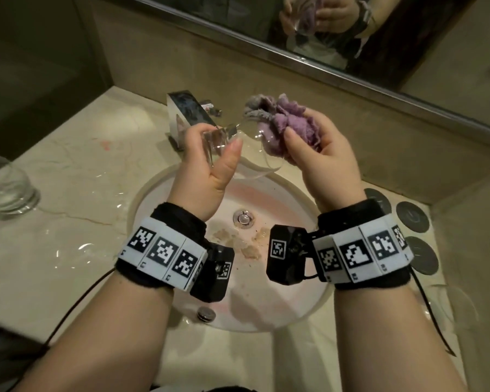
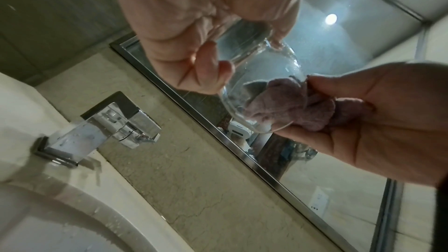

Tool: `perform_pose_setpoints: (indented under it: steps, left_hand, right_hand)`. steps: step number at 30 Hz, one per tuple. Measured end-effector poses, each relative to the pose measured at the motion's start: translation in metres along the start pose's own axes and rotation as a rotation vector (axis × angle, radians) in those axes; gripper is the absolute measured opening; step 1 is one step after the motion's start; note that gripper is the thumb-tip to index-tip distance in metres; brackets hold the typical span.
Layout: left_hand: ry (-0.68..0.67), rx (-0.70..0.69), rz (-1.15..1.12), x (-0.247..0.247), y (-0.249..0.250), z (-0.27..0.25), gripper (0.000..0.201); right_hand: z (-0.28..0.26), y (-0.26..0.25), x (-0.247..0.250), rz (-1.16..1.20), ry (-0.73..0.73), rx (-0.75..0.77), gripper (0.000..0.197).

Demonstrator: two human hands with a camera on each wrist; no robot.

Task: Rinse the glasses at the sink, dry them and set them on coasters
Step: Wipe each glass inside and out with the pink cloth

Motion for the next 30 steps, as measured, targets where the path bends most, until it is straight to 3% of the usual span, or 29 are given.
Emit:
perform_pose_setpoints:
  steps: [7,11,14,16,21,24,30]
  left_hand:
    - [0.049,0.054,-0.081,0.000,-0.005,0.003,0.045]
    - [0.084,0.230,-0.274,-0.004,-0.015,0.005,0.032]
    - [0.090,0.322,-0.406,-0.007,-0.020,0.006,0.048]
    - [0.084,0.355,-0.456,-0.009,-0.021,0.007,0.047]
    - [-0.016,0.462,-0.688,-0.012,-0.026,0.009,0.058]
    - [-0.122,0.524,-0.792,-0.015,-0.027,0.009,0.053]
    - [-0.239,0.536,-0.791,-0.017,-0.024,0.009,0.048]
  right_hand:
    - [-0.009,0.000,0.005,-0.003,-0.084,0.112,0.034]
    - [-0.011,0.006,0.010,0.053,-0.135,0.143,0.038]
    - [-0.012,0.011,0.011,0.074,-0.130,0.179,0.046]
    - [-0.011,0.017,0.011,0.112,-0.105,0.174,0.047]
    - [-0.011,0.030,0.008,0.154,-0.083,0.176,0.047]
    - [-0.010,0.035,0.009,0.246,-0.040,0.132,0.047]
    - [-0.004,0.047,0.011,0.407,0.063,-0.027,0.038]
Point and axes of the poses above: each hand's wrist, its own z-axis towards the middle knuckle, its own x-axis out of the back of the hand, y = z × x, the point moved 4 cm from there along z, towards the middle knuckle, and after that the axes turned 6 degrees about y, right-handed, at the moved point
